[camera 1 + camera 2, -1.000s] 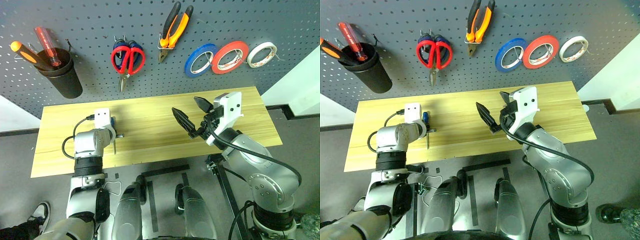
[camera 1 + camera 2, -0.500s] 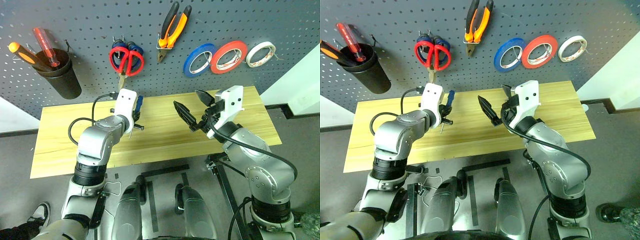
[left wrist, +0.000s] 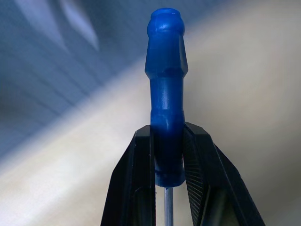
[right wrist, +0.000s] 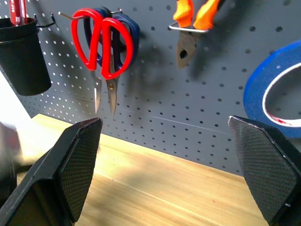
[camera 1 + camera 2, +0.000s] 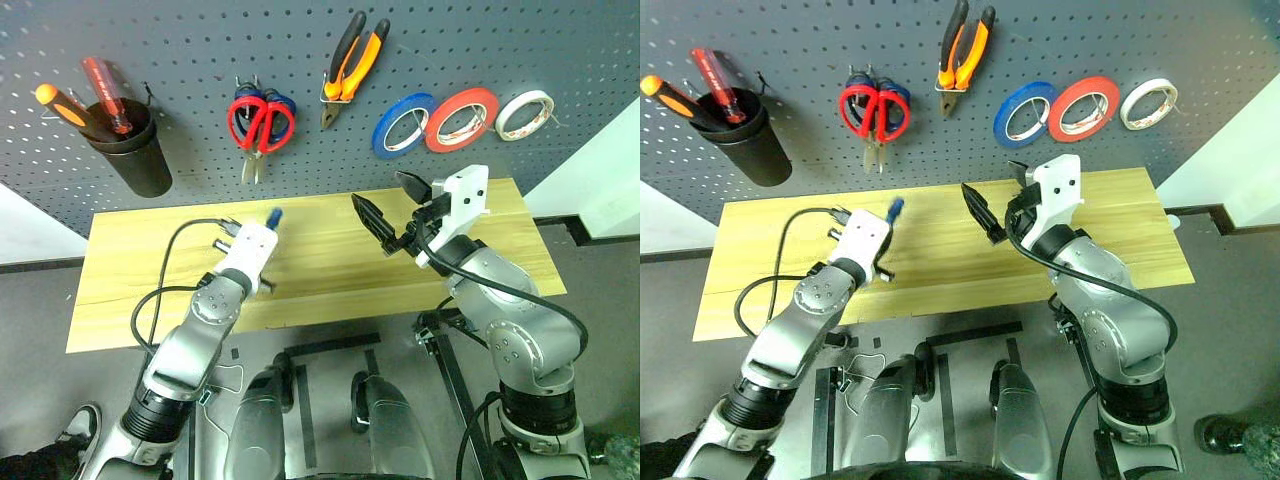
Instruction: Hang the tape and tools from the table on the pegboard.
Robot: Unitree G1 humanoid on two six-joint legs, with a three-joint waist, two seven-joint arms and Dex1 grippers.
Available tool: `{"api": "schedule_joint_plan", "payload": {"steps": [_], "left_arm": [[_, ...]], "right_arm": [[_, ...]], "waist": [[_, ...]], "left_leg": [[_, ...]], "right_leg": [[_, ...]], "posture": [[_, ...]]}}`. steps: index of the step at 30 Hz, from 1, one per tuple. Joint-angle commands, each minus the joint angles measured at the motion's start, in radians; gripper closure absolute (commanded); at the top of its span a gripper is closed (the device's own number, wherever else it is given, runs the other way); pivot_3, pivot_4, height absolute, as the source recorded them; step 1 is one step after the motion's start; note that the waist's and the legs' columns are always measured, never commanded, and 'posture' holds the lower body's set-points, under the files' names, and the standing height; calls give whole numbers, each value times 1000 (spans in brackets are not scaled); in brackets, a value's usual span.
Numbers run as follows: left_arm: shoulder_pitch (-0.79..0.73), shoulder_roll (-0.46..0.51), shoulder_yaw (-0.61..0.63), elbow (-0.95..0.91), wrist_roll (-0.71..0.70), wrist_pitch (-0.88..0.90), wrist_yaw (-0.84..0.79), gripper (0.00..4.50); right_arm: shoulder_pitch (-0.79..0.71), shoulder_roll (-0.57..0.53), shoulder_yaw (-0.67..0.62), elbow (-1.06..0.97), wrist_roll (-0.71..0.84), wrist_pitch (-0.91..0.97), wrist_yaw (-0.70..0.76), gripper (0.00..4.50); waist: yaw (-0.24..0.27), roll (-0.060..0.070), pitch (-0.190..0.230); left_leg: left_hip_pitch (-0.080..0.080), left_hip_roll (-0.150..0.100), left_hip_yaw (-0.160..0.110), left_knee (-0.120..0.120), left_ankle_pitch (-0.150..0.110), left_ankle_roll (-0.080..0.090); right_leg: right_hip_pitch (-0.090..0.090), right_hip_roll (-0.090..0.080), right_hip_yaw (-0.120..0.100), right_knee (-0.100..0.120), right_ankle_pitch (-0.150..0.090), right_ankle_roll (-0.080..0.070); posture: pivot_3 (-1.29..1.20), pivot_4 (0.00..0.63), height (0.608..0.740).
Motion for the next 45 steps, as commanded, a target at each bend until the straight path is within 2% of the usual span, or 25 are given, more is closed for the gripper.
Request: {"api": "schedule_joint_plan", "payload": {"steps": [1, 3, 6, 14, 21, 32, 39, 45], "left_arm": [[-37, -25, 84, -25, 54, -317, 75, 4040], [-41, -31, 117, -19, 73, -442, 94, 4040], [-54, -48, 160, 4, 91, -536, 117, 4040], [-123, -61, 205, 40, 138, -614, 118, 4040], [-257, -19, 284, 139, 159, -647, 135, 4040], [-409, 94, 348, 409, 233, -845, 228, 4040], [-434, 80, 367, 535, 214, -882, 274, 4040], [-398, 45, 359, 504, 226, -874, 291, 4040]], "right_arm": [[-9, -3, -8, -10, -9, -36, 14, 0], [-15, 12, -16, -26, 21, -53, 32, 0], [-22, 38, -53, -85, 152, -50, 79, 0], [39, -106, -98, -159, 336, 9, 219, 0], [21, -111, -99, -159, 405, -1, 212, 0], [-51, -115, -113, -163, 527, -11, 176, 0], [-106, -156, -153, -183, 626, 4, 118, 0], [-135, -212, -170, -192, 702, 12, 64, 0]], "waist": [[2, 0, -7], [2, -1, -14], [1, 0, -21], [5, -3, -28], [3, -3, -31], [5, -3, -31], [1, -3, -31], [-1, -3, -31]], "left_leg": [[0, 0, 0, 0, 0, 0], [0, 0, 0, 0, 0, 0], [0, 0, 1, 0, 0, 1], [2, 0, 1, 5, 0, 2], [4, 0, 0, 6, 2, 5], [4, 0, 0, 11, 2, 6], [4, 1, -2, 12, 2, 7], [4, 2, -3, 13, 1, 8]], "right_leg": [[0, 0, 0, 0, 0, 0], [0, 0, 0, 0, 0, 0], [0, 1, 0, 0, 0, 1], [6, 2, -2, 1, 2, 3], [7, 3, -2, 2, 3, 3], [9, 5, -2, 3, 4, 5], [9, 5, -2, 4, 4, 4], [10, 3, -2, 4, 4, 4]], "posture": [[25, 199, 717], [25, 197, 717], [28, 194, 717], [35, 195, 717], [41, 202, 717], [28, 217, 717], [-10, 251, 717], [-39, 271, 717]]}}
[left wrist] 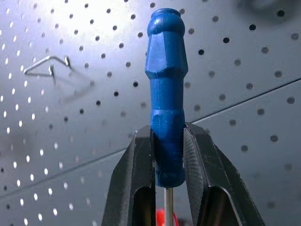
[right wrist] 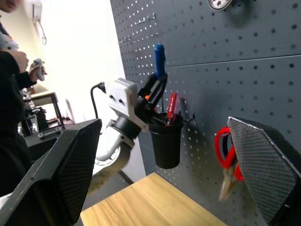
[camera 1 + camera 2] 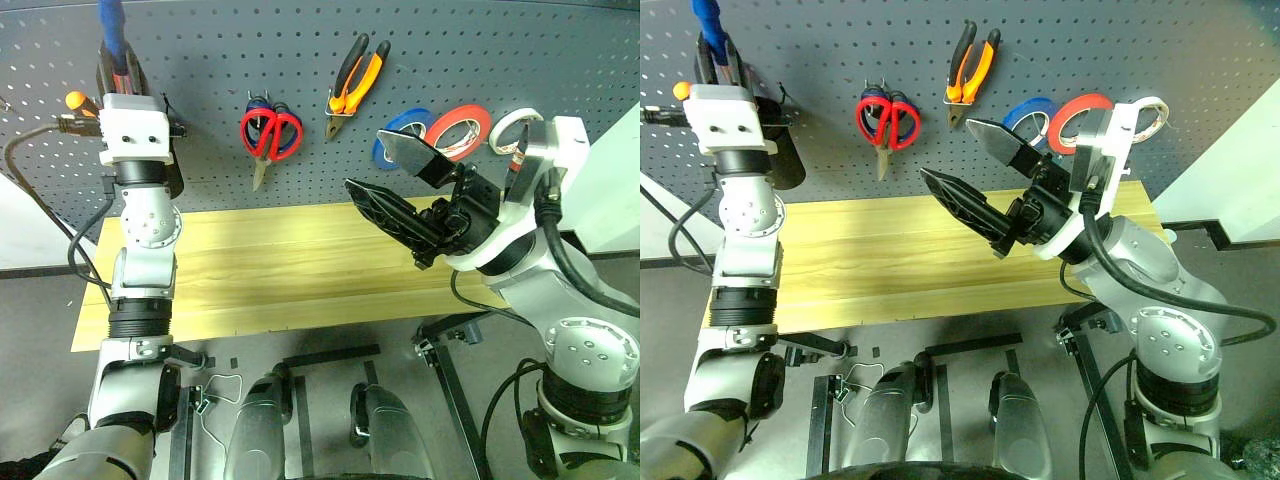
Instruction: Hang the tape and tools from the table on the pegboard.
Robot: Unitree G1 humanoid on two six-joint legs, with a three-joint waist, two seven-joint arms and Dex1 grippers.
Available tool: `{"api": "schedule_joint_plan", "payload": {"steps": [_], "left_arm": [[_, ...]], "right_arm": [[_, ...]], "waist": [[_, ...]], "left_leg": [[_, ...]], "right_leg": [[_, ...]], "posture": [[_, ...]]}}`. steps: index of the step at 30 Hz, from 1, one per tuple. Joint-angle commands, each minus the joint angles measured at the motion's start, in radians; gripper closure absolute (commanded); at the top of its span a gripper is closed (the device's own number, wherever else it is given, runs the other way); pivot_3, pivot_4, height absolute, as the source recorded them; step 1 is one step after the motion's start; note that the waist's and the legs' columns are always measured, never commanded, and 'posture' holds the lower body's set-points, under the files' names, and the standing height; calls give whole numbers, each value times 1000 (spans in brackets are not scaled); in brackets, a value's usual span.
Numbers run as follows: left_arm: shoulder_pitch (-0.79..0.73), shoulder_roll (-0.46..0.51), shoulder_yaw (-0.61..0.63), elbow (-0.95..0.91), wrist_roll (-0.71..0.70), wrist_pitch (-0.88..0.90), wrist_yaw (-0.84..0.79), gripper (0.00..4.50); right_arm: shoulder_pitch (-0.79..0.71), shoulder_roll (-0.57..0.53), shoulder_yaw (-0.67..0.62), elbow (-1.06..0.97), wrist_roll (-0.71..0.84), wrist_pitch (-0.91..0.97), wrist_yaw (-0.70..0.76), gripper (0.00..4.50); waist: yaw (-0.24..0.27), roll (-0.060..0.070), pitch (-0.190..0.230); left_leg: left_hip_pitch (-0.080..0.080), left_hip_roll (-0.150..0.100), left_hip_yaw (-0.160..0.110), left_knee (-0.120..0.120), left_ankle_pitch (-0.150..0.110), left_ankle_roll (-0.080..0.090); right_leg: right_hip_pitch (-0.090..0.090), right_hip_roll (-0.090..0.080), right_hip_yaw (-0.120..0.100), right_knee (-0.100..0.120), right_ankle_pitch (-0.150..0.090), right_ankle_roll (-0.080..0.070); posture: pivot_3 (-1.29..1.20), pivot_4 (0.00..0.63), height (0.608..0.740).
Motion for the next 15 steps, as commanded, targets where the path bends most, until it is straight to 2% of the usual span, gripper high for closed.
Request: {"api": "schedule_joint_plan", "payload": {"steps": [1, 10, 15], "left_arm": [[23, -7, 10, -64, 5, -1, 12, 4040], [89, -26, 40, -27, -13, 40, 44, 4040], [72, -32, 31, 46, -9, 12, 66, 4040]], "right_arm": [[-29, -37, -36, -44, 59, -5, -29, 0], [-105, -106, -52, -40, 156, -13, -102, 0], [-121, -130, -49, -34, 184, -17, -120, 0]], "waist": [[-2, 0, 0], [-4, 1, 1], [-9, 2, 1]], "left_leg": [[0, 0, 0, 1, 0, 0], [0, 0, 0, 2, -1, 1], [1, 0, 0, 3, -1, 2]], "right_leg": [[0, 0, 0, 0, 0, 0], [1, -1, 0, 1, 0, 0], [1, -2, 0, 1, 0, -1]], "posture": [[-41, 272, 717], [-67, 292, 717], [-74, 302, 717]]}}
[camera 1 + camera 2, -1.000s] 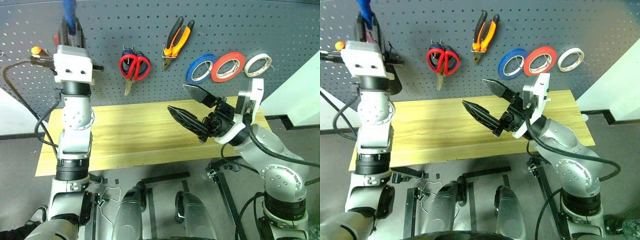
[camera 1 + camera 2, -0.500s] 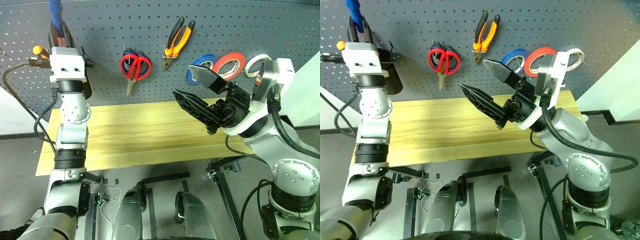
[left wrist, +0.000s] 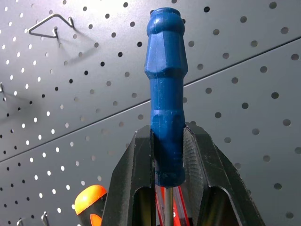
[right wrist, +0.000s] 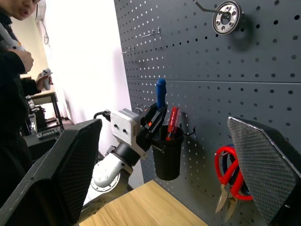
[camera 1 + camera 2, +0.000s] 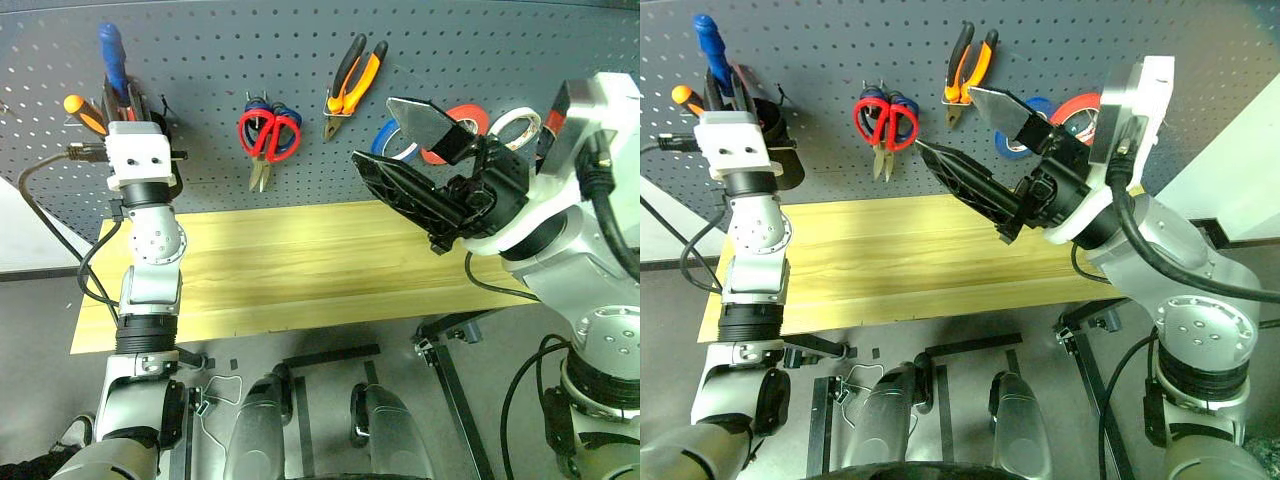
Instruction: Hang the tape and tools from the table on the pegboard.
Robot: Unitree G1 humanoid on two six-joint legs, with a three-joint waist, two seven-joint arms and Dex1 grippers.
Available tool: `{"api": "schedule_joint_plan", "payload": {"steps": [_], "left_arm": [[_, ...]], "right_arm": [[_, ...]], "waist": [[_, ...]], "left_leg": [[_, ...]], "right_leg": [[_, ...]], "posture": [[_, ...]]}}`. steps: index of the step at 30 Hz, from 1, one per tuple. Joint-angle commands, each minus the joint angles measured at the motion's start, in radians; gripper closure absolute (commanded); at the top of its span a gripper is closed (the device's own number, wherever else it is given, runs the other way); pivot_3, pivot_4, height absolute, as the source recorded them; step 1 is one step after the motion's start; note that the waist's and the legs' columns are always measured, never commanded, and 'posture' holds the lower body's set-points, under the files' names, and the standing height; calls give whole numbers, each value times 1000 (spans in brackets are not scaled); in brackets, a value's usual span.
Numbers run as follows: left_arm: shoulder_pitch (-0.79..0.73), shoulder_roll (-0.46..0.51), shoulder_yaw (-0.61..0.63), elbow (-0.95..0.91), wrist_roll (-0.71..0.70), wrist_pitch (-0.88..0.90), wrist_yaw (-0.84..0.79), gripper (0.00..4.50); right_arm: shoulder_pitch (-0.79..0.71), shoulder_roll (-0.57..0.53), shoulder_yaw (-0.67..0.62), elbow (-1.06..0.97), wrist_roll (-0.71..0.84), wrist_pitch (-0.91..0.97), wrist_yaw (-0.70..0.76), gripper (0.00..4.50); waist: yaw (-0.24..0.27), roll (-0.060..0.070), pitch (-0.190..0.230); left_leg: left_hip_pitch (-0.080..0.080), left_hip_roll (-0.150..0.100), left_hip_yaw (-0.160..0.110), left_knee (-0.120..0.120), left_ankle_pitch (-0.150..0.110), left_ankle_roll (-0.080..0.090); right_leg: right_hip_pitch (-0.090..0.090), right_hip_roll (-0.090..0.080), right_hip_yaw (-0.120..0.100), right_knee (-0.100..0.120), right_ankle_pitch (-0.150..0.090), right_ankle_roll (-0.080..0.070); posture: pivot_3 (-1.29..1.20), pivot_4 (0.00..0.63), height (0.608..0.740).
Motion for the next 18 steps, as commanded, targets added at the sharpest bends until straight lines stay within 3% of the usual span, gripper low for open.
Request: {"api": "schedule_joint_plan", "payload": {"steps": [1, 8, 18], "left_arm": [[-13, -7, 11, 53, -5, -14, 28, 4040], [-4, -37, 22, 43, -21, 8, 49, 4040], [15, -42, 2, -15, -11, 17, 49, 881]], "right_arm": [[-29, -21, -28, -27, 33, -18, -11, 0], [-37, -42, -28, -24, 49, -20, -23, 0], [-33, -49, -16, -13, 33, -21, -10, 0]], "waist": [[-2, 0, 0], [-17, 0, 2], [-17, 1, 2]], "left_leg": [[0, 0, 0, 0, 0, 0], [-2, 0, 0, 0, -1, 1], [-2, 0, 0, 0, -1, 1]], "right_leg": [[0, 0, 0, 0, 0, 0], [0, -2, 0, -1, 0, 0], [-1, -3, 0, -2, -1, -2]], "posture": [[-76, 303, 717], [-81, 302, 717], [-77, 294, 717]]}}
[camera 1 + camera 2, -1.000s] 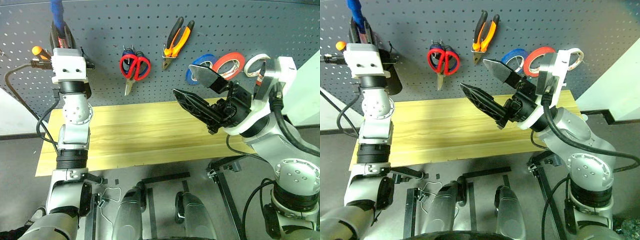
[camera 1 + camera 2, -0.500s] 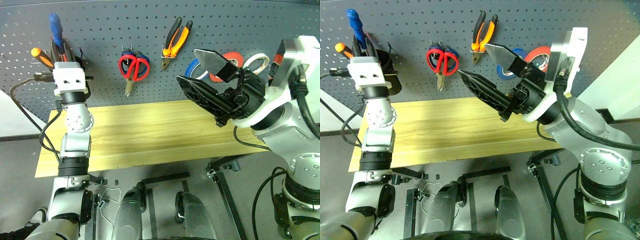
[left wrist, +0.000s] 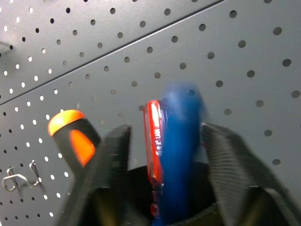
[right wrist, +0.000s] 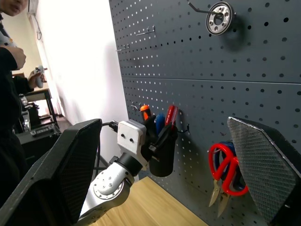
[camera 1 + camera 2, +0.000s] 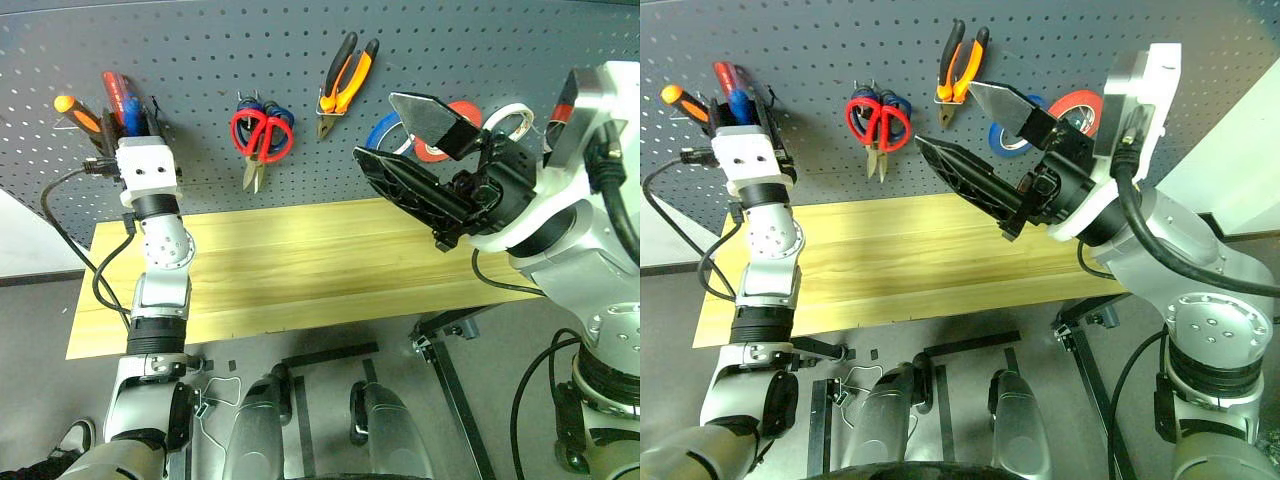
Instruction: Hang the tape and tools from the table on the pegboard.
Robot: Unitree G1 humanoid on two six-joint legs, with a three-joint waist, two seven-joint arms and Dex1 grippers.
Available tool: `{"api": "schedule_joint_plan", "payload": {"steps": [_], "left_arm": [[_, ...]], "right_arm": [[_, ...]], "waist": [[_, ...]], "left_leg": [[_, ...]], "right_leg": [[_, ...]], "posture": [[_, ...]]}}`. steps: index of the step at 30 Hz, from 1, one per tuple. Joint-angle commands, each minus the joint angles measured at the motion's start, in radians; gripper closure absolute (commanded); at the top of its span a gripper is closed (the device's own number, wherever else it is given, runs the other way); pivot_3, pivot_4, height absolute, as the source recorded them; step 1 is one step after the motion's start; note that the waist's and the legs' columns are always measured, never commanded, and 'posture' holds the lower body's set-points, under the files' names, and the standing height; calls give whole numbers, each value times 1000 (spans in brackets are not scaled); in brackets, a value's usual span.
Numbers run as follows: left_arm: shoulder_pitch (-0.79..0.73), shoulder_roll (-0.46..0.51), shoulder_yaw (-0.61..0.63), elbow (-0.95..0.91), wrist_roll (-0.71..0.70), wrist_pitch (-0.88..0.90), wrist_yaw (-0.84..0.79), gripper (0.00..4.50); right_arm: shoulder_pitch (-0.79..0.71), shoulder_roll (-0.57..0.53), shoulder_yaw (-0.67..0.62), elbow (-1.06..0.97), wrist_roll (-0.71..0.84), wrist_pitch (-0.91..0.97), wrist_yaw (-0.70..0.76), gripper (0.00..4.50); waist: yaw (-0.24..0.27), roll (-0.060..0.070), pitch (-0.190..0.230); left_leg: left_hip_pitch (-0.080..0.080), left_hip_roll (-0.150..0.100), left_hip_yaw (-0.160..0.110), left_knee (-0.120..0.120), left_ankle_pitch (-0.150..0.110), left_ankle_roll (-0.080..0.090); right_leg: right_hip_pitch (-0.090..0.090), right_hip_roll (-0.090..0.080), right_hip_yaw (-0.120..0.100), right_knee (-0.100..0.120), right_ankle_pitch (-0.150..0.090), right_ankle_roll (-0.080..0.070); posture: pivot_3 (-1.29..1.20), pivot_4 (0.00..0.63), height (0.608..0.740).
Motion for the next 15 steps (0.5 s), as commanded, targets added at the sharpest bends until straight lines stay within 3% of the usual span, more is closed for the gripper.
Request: {"api": "schedule_joint_plan", "payload": {"steps": [1, 8, 15], "left_arm": [[5, -6, -6, -97, 4, -45, 1, 881], [-40, -101, -88, -311, -65, 8, -106, 881], [-89, -205, -192, -492, -79, 71, -202, 881]], "right_arm": [[-9, -11, -15, -15, -5, -20, 12, 0], [19, 17, 22, 10, -97, -42, 89, 0], [16, 92, 95, 96, -285, -134, 236, 0]], "waist": [[0, 0, 0], [5, -1, -1], [8, 0, -24]], "left_leg": [[0, 0, 0, 0, 0, 0], [-1, -1, 0, 0, 0, 0], [-1, -4, 4, 2, 0, 1]], "right_leg": [[0, 0, 0, 0, 0, 0], [0, -1, 0, -1, 1, 2], [2, 4, -1, -1, 4, 7]], "posture": [[-76, 291, 717], [-23, 225, 717], [53, 106, 717]]}}
